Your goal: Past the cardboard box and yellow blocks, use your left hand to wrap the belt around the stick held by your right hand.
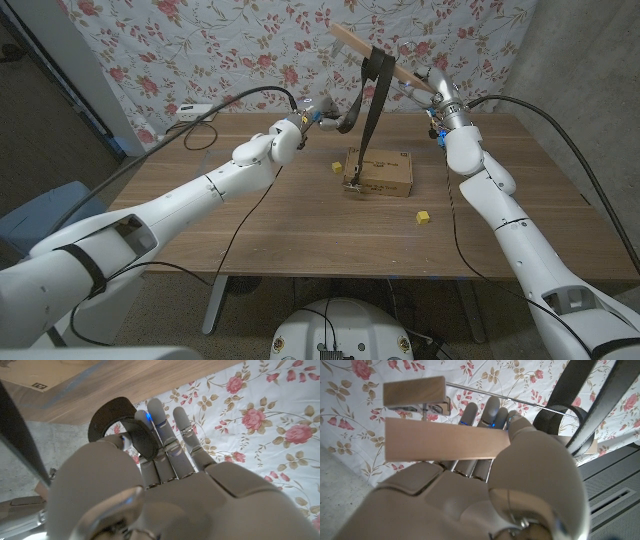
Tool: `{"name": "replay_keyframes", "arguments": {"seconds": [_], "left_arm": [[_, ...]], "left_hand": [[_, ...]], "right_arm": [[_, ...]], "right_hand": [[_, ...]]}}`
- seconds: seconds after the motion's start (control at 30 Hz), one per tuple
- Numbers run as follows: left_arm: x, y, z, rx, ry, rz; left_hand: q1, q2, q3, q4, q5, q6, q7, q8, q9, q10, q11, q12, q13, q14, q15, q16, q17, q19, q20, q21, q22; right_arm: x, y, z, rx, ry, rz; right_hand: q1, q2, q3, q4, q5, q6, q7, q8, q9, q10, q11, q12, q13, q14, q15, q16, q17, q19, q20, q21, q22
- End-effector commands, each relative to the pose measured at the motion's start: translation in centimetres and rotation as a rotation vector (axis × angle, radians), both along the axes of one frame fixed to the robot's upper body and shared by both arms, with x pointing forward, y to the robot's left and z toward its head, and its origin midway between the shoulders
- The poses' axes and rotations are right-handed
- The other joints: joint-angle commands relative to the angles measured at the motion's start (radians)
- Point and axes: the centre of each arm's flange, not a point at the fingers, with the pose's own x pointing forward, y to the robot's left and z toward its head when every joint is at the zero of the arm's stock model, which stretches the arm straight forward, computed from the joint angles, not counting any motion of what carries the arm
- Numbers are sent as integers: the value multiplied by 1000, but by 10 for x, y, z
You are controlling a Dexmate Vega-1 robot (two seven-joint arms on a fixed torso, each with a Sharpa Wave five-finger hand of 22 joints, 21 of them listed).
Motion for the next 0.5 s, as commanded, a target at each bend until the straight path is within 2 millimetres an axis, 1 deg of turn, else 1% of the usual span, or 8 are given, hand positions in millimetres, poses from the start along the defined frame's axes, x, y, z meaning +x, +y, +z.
{"name": "replay_keyframes", "arguments": {"seconds": [0.03, 0.3, 0.5], "left_arm": [[-50, -32, 1, 45, -121, -171], [-76, -38, 9, 16, -173, -270], [-94, -36, 21, -56, -221, -357]], "left_hand": [[10, -1, 6, -2, 1, 40, 30, -2, 2, 18, -27, -2, 2, 7, 3, 1, 4, -3, -1, 8, 3], [10, -1, 6, -1, 0, 42, 28, -3, 2, 18, -26, -2, 4, 9, 2, 0, 2, -1, 0, 9, 2], [11, -1, 7, -2, -1, 41, 29, -4, 4, 21, -26, -3, 4, 8, 6, 0, 4, -2, -1, 10, 4]], "right_arm": [[14, -18, -5, 47, 41, -59], [16, -20, -9, 48, 45, -93], [17, -23, -13, 54, 52, -96]], "right_hand": [[56, 61, 2, 5, 5, 2, -3, 3, 4, 11, 2, -4, 4, 8, -53, 7, 4, 6, -142, 6, 3], [57, 60, 1, 5, 4, 3, -2, 3, 3, 9, 1, -4, 8, 7, -53, 6, 5, 6, -142, 6, 2], [58, 60, 0, 5, 4, 4, -2, 3, 3, 10, 3, -8, 4, 6, -53, 5, 5, 5, -143, 6, 2]]}}
